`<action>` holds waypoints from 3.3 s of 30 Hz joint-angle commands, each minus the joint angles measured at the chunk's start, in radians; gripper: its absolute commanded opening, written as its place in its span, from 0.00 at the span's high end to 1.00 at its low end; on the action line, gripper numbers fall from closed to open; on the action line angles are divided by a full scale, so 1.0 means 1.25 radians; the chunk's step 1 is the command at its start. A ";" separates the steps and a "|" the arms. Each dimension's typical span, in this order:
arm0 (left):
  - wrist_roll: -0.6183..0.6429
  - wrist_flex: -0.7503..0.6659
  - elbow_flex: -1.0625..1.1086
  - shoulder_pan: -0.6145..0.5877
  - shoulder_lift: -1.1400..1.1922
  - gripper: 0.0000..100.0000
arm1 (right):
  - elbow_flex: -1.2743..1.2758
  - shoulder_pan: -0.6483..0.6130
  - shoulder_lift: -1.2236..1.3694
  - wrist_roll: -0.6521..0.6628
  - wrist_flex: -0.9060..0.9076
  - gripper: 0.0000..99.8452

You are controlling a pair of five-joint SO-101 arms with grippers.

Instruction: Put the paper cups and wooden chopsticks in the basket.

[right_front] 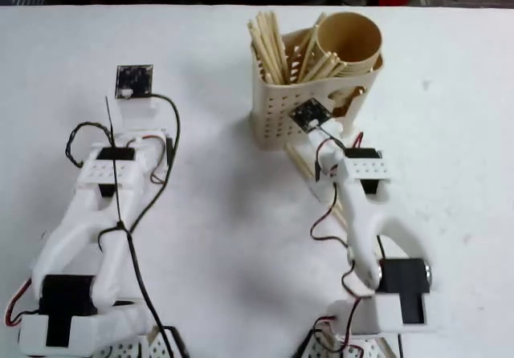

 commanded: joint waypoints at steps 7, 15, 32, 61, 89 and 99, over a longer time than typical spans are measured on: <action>-0.002 -0.012 -0.014 0.001 -0.036 0.92 | -0.014 0.012 0.030 0.043 -0.029 0.90; -0.002 -0.012 -0.014 0.001 -0.036 0.92 | -0.021 0.014 -0.035 0.039 0.039 0.98; -0.002 -0.012 -0.014 0.001 -0.037 0.92 | -0.074 0.008 -0.832 -0.134 0.217 0.98; -0.002 -0.016 -0.014 0.001 -0.036 0.92 | -0.635 -0.115 -0.187 -0.508 -0.271 0.98; -0.002 -0.016 -0.014 -0.004 -0.036 0.92 | -0.508 -0.147 -0.368 -0.114 0.679 0.83; -0.002 -0.014 -0.014 -0.004 -0.039 0.92 | -0.086 -0.157 -0.363 0.032 0.417 0.79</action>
